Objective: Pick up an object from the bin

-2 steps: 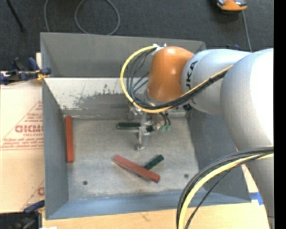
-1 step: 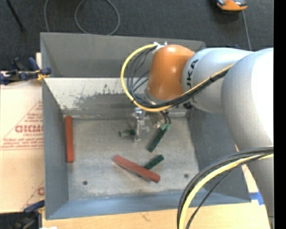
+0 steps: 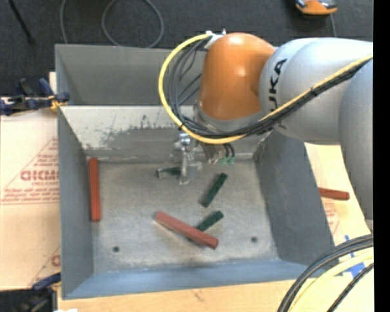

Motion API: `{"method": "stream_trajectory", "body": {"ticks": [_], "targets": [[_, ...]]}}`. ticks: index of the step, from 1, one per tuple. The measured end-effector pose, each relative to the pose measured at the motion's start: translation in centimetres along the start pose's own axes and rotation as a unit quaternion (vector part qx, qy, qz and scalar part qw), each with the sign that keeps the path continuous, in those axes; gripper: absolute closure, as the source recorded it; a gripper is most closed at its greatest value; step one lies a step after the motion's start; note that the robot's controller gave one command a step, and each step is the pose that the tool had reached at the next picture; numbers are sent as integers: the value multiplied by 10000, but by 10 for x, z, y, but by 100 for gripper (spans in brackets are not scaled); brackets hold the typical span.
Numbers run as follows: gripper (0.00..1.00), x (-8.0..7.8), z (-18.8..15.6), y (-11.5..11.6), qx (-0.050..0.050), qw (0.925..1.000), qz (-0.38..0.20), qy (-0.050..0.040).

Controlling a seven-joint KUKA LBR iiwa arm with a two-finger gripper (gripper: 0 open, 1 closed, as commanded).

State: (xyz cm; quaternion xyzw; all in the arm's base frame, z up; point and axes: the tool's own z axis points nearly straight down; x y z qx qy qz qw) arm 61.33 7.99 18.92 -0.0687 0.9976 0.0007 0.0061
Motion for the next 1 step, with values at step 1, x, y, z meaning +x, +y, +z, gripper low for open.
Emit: {"method": "stream_trajectory", "body": {"ticks": [1], "targets": [[100,-2,-63,-4,5,9882,-1529,10]]}}
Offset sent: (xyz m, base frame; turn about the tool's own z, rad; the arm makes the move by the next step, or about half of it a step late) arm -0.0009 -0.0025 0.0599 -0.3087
